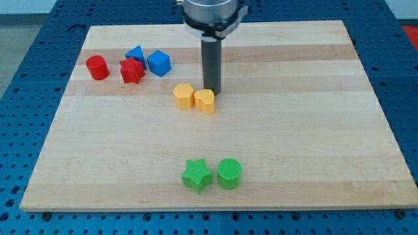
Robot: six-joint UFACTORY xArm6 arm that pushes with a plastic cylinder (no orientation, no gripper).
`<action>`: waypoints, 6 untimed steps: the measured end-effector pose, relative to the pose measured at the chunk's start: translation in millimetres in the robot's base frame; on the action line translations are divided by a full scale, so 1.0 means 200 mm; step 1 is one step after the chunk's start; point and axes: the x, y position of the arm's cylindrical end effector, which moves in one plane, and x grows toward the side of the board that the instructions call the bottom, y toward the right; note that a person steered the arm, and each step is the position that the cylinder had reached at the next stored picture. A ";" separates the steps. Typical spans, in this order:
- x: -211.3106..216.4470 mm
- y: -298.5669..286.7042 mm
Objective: Push the blue triangle along with blue cube towards the left
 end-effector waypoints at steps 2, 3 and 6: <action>-0.13 -0.23; -0.27 -0.34; -0.63 -0.94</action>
